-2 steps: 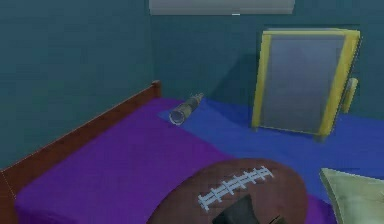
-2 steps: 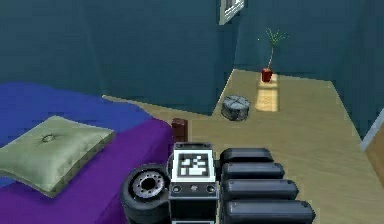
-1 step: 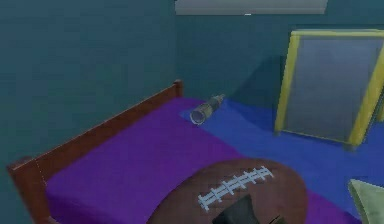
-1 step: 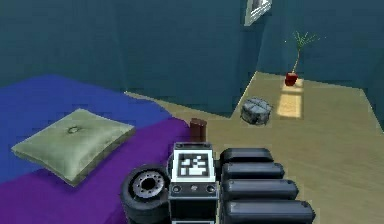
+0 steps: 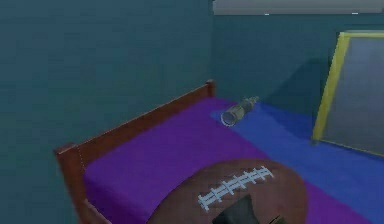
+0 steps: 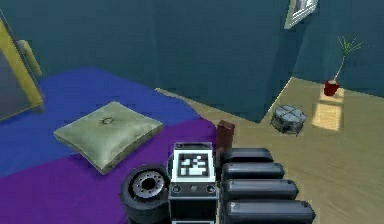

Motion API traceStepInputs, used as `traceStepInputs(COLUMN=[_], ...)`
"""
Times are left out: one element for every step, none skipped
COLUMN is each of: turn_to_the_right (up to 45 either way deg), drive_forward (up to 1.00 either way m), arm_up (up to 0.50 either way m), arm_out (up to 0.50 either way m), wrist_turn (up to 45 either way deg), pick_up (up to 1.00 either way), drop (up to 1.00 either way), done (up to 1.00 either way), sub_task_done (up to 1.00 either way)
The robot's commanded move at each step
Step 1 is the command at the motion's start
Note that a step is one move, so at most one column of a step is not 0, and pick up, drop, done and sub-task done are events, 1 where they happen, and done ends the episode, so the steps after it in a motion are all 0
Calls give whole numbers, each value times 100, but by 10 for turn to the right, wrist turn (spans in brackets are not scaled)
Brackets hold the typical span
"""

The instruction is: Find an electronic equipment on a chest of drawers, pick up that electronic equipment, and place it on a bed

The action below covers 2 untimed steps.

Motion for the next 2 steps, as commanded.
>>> traceStepInputs(turn_to_the_right=[0, 450], drive_forward=[15, 0], arm_up=[0, 0], arm_out=[0, 0], wrist_turn=[0, 0], pick_up=[0, 0], drop=[0, 0], done=[0, 0], sub_task_done=[0, 0])
